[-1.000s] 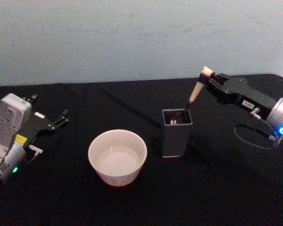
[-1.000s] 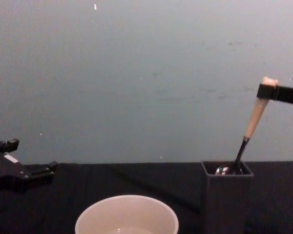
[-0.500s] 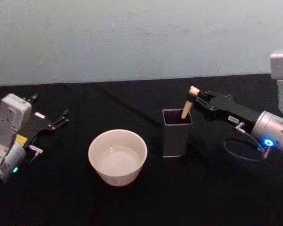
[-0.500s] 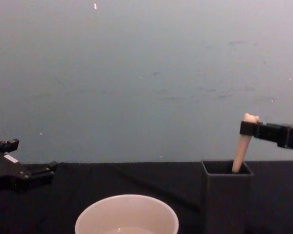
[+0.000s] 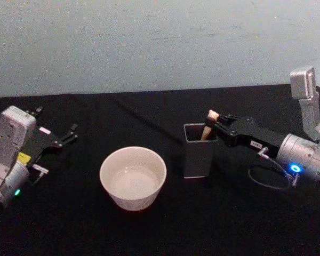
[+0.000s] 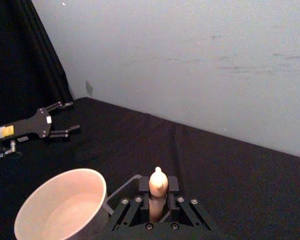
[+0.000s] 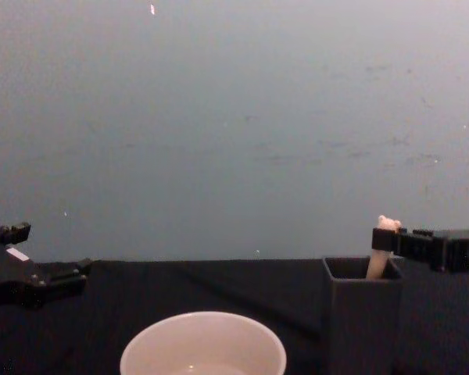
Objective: Pick up the stirring spoon with one hand, stir inside the cup, then place it back in its original position.
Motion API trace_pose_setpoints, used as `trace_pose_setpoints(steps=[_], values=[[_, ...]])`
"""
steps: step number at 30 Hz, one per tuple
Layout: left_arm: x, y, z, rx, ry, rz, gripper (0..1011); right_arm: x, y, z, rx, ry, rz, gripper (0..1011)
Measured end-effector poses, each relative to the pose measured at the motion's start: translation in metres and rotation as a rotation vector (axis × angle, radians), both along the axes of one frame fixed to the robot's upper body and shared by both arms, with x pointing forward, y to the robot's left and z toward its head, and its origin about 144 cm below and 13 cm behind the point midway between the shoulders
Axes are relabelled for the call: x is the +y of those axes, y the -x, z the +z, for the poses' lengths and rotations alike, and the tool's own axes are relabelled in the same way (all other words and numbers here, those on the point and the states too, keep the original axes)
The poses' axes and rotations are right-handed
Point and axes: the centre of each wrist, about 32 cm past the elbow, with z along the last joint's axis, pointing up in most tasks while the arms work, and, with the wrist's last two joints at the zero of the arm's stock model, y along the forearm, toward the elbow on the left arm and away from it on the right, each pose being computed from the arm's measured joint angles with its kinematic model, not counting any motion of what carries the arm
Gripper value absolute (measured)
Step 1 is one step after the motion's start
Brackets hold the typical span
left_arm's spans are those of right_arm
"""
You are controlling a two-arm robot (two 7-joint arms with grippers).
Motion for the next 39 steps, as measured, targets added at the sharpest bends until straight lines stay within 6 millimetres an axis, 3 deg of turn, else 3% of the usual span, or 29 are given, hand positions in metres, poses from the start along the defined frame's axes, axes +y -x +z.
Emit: trace_pose_setpoints(steps=[39], values=[[0.0000,0.0000,0.0000,0.000,0.000,0.000,1001,0.0005,-0.0011,-0.0052,0.019,0.024,-0.006,214]])
